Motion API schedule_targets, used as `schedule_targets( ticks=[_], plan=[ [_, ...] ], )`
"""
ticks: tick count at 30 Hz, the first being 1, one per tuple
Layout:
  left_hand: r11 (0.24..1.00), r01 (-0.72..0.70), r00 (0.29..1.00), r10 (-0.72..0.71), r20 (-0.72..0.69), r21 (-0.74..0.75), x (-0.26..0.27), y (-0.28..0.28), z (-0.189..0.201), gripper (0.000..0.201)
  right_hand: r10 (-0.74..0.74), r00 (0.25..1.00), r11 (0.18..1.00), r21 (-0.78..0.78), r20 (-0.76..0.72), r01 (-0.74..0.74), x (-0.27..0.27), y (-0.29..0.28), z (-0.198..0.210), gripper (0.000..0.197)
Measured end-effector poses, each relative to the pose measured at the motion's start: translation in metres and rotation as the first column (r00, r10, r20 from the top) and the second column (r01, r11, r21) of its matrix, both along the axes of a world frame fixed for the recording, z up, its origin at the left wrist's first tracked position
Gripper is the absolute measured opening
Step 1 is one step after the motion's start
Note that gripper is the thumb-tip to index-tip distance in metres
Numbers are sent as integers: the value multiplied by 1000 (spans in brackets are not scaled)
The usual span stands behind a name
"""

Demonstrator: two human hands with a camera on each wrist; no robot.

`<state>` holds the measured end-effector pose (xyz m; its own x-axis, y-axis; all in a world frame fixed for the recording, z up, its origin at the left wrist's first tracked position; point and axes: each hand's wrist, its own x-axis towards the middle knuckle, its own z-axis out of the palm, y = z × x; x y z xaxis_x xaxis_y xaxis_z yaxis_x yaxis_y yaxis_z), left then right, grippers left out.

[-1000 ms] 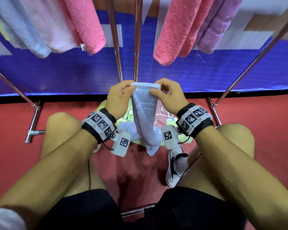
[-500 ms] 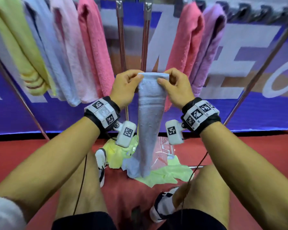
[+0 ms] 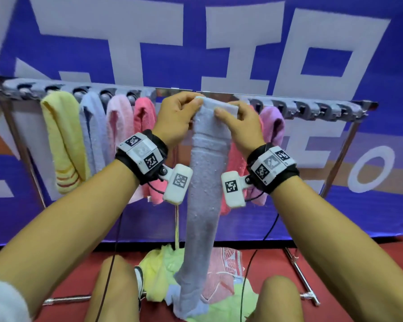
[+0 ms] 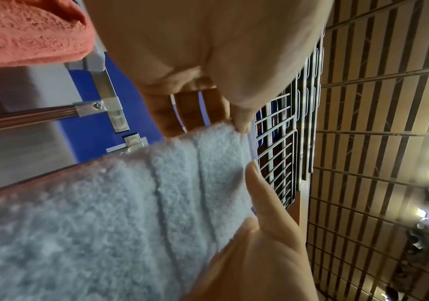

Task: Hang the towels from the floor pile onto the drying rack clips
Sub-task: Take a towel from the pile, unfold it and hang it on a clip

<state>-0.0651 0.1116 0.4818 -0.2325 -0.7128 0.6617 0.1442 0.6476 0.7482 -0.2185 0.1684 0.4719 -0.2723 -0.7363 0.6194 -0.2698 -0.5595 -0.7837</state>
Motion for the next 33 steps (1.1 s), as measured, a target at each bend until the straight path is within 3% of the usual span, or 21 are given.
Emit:
schedule_targets(
  ticks=[3,9,11,14,15,17,21,22,25,28,31,33],
  plan=[
    [999,1,1000,0,25,-34,5,-6,7,16,171,985,978,114,33,-173,10,-9,-7,30],
    [998,-19,998,22,-53,53,9,-15,7,11,66,995,997,31,-68,-64,20,-22,11,7],
    [989,66,992,-51,-119,131,9,-13,0,10,23,998,1000,23,-50,-21,21,-25,19,5],
    [950,186,982,-185,-27,251,11,-14,-26,49,-17,999,999,46,-28,18,24,-26,33,13],
    [940,188,976,-211,52,286,11,-14,-37,49,-43,998,998,53,-37,45,24,-25,38,18],
    [930,151,959,-220,179,335,11,-14,-60,31,-112,992,991,69,-62,116,21,-22,50,23],
    [904,164,924,-281,258,396,12,-6,-89,8,-233,972,970,60,-24,234,-4,-21,69,36],
    [889,181,916,-308,258,420,14,-5,-91,4,-275,961,960,53,-9,275,-13,-19,73,35],
    [850,212,900,-361,242,482,24,-8,-86,20,-423,906,903,75,-8,423,-49,-16,78,32],
    [845,225,910,-360,205,485,33,-12,-64,24,-545,837,819,184,-48,543,-86,-5,70,30],
    [845,277,898,-397,190,457,26,-9,-31,39,-640,716,667,261,-279,698,-97,9,49,38],
    [841,320,861,-450,236,437,12,-2,-11,46,-655,656,673,106,-375,732,-79,16,39,38]
  ],
)
